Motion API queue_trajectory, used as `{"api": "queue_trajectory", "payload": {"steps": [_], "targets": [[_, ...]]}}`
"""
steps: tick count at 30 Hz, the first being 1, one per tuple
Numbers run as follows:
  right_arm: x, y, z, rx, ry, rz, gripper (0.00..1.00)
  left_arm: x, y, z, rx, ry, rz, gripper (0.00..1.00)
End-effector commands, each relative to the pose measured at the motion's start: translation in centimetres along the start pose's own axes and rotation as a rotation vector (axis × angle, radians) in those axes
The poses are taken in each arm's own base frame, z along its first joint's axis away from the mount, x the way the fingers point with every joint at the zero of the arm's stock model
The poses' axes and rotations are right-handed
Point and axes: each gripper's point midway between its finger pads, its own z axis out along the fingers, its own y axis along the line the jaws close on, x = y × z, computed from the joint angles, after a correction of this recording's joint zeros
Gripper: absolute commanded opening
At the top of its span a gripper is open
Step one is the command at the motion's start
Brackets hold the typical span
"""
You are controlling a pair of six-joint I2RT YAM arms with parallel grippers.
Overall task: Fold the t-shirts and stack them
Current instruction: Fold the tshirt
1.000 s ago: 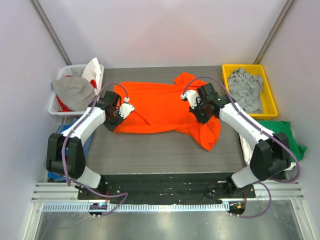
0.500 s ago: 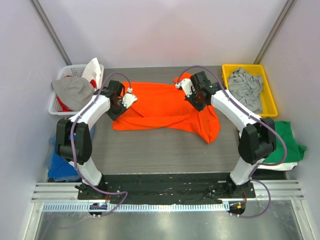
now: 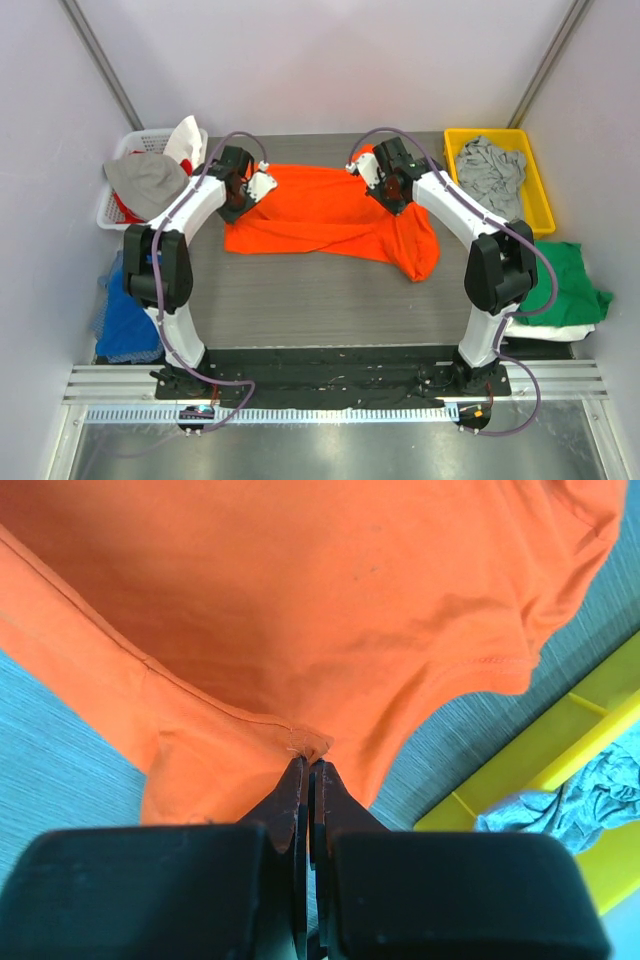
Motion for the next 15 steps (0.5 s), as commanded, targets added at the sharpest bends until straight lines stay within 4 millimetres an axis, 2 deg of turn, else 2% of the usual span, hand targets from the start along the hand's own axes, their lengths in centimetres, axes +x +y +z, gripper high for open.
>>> {"api": "queue_trajectory", "payload": {"steps": [1, 8, 15], "targets": [[-1.3, -1.5, -1.3, 0.055, -0.027, -0.016, 0.01, -2.1, 2.3, -0.6, -0.055, -0.045, 0.002, 0.0], [-1.3, -1.9, -1.3, 0.07, -0.018, -0.025, 0.01, -3.2, 2.9, 0.3, -0.051, -0.044, -0.001, 0.0], [-1.3, -1.9, -0.9, 0.071, -0.009, -0.035, 0.01, -1.9, 2.1, 0.3, -0.036, -0.014, 0.011, 0.0]]}}
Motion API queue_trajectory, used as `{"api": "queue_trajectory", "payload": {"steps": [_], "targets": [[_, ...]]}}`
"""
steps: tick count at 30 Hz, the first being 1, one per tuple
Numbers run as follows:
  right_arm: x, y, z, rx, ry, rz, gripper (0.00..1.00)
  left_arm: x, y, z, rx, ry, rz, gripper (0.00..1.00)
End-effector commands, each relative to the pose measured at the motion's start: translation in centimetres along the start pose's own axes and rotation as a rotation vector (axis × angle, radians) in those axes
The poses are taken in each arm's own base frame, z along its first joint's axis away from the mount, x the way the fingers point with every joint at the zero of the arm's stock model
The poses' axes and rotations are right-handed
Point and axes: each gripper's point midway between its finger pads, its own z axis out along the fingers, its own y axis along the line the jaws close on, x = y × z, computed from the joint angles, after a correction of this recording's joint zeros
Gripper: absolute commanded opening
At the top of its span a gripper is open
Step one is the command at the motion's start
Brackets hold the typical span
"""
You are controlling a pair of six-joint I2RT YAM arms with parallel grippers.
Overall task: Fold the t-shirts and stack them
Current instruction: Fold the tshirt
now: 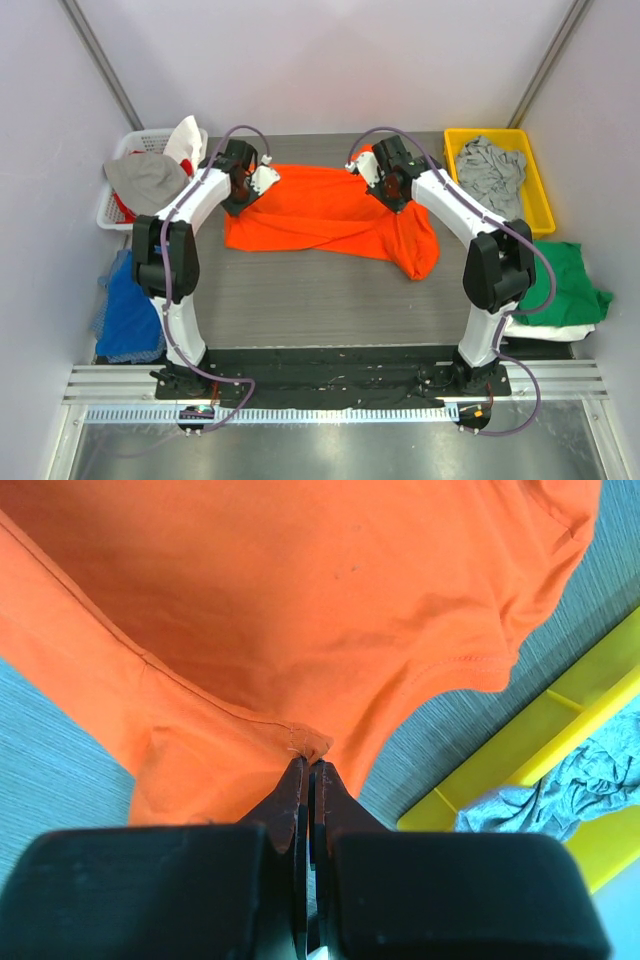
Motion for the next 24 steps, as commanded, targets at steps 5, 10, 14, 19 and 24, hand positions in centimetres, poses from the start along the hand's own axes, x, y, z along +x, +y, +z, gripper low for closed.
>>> {"api": "queue_trajectory", "payload": {"steps": [5, 10, 14, 19, 24], "targets": [[-0.9, -0.8, -0.2, 0.031, -0.011, -0.022, 0.01, 2.5, -0.4, -2.1, -0.014, 0.036, 0.035, 0.0], [-0.4, -0.5, 0.3, 0.026, -0.001, -0.026, 0.01, 4.1, -1.5, -5.2, -0.002, 0.037, 0.038, 0.0], [0.2, 0.1, 0.5, 0.014, 0.003, -0.029, 0.01, 4.9, -2.3, -7.6, 0.002, 0.008, 0.03, 0.0], [0.7, 0.5, 0.2, 0.004, 0.0, -0.022, 0.01, 5.8, -3.6, -9.8, 0.027, -0.009, 0.018, 0.0], [1.3, 0.9, -0.3, -0.005, -0.003, -0.017, 0.01, 6.4, -5.0, -11.0, 0.042, -0.015, 0.023, 0.0]]}}
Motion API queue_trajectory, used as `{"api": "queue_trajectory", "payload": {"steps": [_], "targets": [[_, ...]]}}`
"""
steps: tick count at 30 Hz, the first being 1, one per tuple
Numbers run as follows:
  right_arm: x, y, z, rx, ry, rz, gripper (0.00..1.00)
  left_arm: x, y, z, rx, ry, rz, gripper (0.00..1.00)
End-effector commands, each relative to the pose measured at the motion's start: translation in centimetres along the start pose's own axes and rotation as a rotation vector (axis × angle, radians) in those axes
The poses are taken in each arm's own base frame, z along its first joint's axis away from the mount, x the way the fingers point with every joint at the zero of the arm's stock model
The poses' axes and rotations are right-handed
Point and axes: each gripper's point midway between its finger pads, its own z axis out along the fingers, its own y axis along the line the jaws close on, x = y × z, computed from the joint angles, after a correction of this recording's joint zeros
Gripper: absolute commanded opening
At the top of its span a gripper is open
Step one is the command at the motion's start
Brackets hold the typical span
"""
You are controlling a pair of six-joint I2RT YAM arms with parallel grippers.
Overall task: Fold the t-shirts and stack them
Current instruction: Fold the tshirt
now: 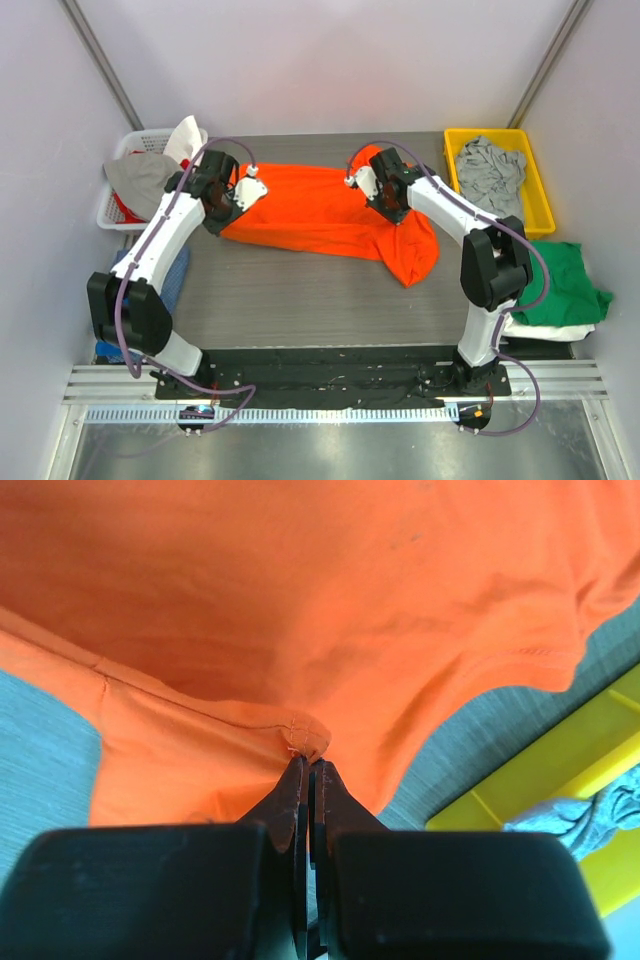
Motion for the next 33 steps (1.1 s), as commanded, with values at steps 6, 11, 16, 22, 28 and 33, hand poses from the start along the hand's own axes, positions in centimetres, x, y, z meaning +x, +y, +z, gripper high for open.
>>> {"api": "queue_trajectory", "payload": {"steps": [6, 11, 16, 22, 28, 33], "targets": [[-0.2, -0.5, -3.1, 0.041, -0.071, 0.0, 0.01, 2.3, -3.3, -1.4, 0.063, 0.036, 0.002, 0.0], [0.0, -0.2, -2.8, 0.032, -0.069, 0.0, 0.01, 2.6, -3.4, -0.7, 0.054, 0.046, 0.011, 0.0], [0.0, -0.1, -2.7, 0.028, -0.065, 0.004, 0.01, 2.5, -2.6, 1.4, 0.033, 0.085, 0.037, 0.0], [-0.4, -0.6, -3.1, 0.045, -0.076, 0.005, 0.01, 1.9, -2.0, 4.7, 0.035, 0.122, 0.063, 0.0], [-0.1, -0.4, -2.9, 0.038, -0.062, 0.003, 0.01, 0.8, -0.9, 7.0, 0.005, 0.128, 0.07, 0.0], [0.2, -0.5, -2.8, 0.046, -0.052, -0.002, 0.01, 0.6, -0.5, 8.3, 0.0, 0.146, 0.079, 0.0]]}}
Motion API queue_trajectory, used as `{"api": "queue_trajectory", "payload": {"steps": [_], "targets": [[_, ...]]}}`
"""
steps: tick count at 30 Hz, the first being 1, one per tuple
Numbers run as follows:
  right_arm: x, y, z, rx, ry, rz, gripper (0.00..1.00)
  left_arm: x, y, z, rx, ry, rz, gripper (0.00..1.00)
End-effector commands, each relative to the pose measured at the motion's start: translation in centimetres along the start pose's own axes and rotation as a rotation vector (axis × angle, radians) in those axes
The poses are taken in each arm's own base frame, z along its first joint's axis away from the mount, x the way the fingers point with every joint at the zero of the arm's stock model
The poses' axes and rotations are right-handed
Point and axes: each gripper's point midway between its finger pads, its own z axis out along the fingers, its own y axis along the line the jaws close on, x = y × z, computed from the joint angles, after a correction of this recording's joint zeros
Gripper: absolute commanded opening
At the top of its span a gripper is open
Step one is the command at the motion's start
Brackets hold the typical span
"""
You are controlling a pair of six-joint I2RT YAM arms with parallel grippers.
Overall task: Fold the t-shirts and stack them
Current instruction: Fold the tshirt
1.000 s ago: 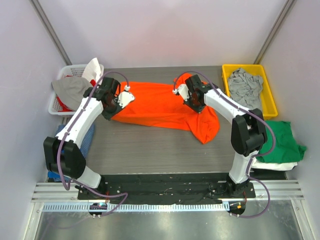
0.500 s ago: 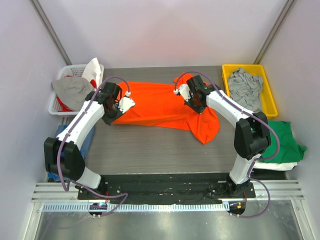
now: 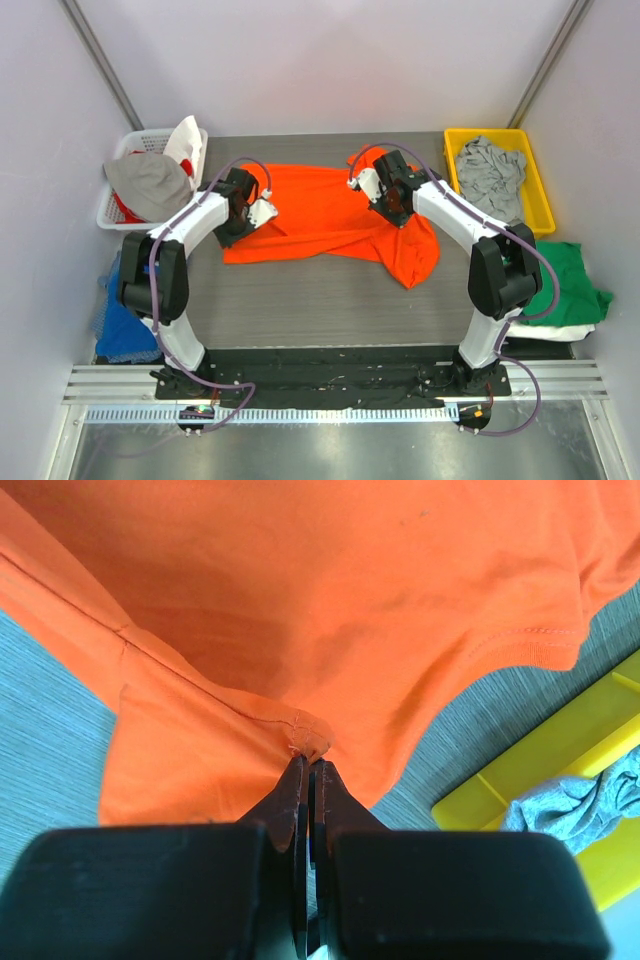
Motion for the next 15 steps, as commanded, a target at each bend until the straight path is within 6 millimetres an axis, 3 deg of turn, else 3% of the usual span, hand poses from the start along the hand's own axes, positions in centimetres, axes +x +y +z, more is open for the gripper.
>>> {"api": "queue_trajectory", "payload": {"steps": [1, 15], "targets": [[-0.8, -1.2, -1.6, 0.05, -0.038, -0.005, 0.01, -1.6, 2.5, -0.2, -0.082, -0.041, 0.004, 0.0], [-1.4, -1.0, -1.0, 0.039, -0.042, 0.001, 0.01, -3.3, 4.8, 1.6, -0.124, -0.041, -0.001, 0.0]]}}
